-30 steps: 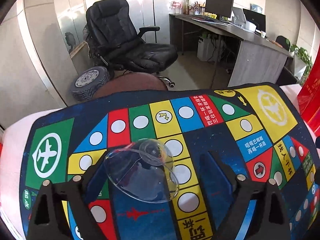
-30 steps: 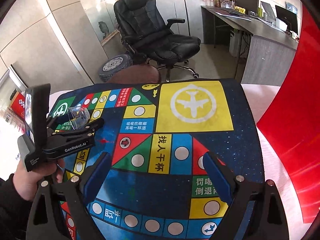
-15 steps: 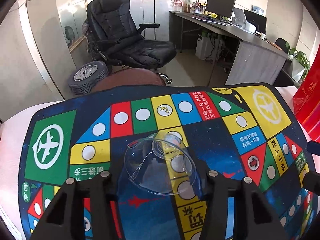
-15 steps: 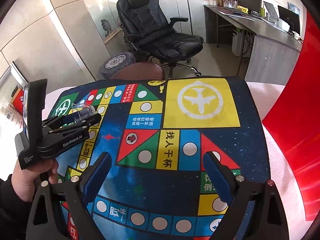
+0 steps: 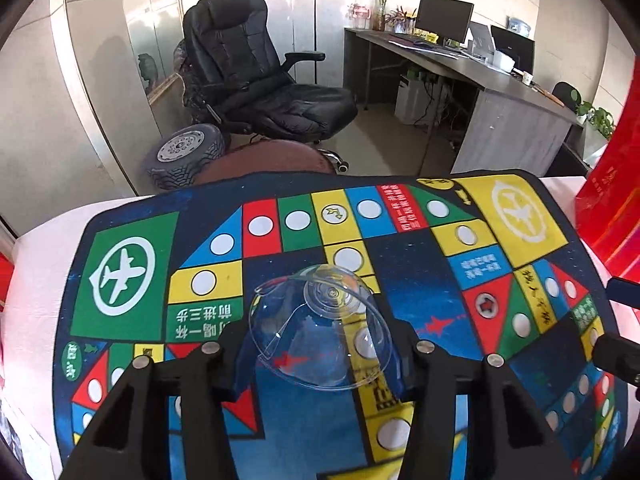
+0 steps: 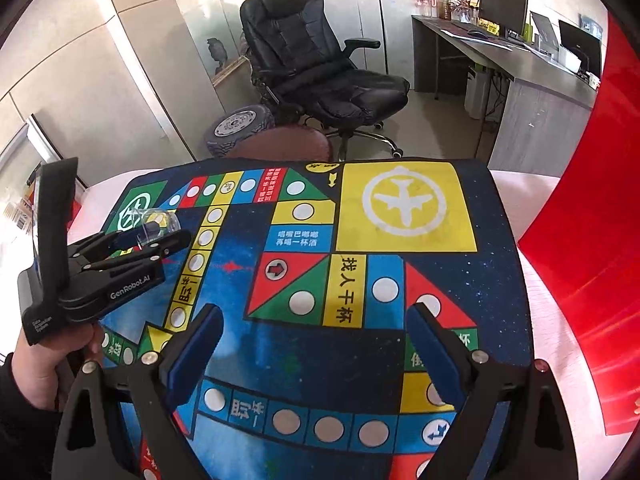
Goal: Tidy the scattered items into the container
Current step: 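Close the left tool on the clear plastic cup, then lift the clear cup with the left tool and carry it over the bag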
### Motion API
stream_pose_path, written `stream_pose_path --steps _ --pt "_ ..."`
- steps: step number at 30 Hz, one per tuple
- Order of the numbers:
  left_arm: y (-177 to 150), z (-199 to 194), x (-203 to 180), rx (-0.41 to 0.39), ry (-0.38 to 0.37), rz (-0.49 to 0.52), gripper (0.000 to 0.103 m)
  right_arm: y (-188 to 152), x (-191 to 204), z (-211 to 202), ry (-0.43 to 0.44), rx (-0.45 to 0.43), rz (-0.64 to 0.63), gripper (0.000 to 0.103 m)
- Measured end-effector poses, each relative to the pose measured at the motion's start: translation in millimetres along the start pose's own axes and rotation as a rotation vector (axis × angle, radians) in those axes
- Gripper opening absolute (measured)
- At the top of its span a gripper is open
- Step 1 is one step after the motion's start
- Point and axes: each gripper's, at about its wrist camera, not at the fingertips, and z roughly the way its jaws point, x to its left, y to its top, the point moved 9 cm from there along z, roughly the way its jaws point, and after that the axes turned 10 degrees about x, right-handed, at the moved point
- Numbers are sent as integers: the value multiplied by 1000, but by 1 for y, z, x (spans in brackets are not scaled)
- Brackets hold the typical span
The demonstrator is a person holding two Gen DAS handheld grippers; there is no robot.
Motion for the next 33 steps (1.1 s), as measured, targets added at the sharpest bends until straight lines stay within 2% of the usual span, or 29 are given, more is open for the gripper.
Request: stream_pose_path --steps 3,6,10,16,20,26,30,33 --pt "-5 -18 0 -6 14 1 56 -5 5 -10 1 -9 -8 95" --pt "-16 -41 -2 -22 -12 -20 56 -14 10 -24 9 -17 -22 95" --pt "-34 -78 -9 -44 -8 -5 56 -32 13 -42 14 -16 -38 95" --pt "-68 -126 -33 -48 -3 -11 56 -68 0 -79 25 -14 -71 95" --pt "-92 -164 -56 -38 -7 -73 56 -88 -17 -109 32 -9 -124 95" --pt "-123 -244 -112 33 -34 -171 56 -109 -39 -181 72 58 -166 95" --pt "-129 -301 -149 57 -47 -152 56 -117 -49 -241 89 107 -156 96" --pt "-121 -333 -164 69 -56 -133 56 -121 -57 -276 102 132 -125 96"
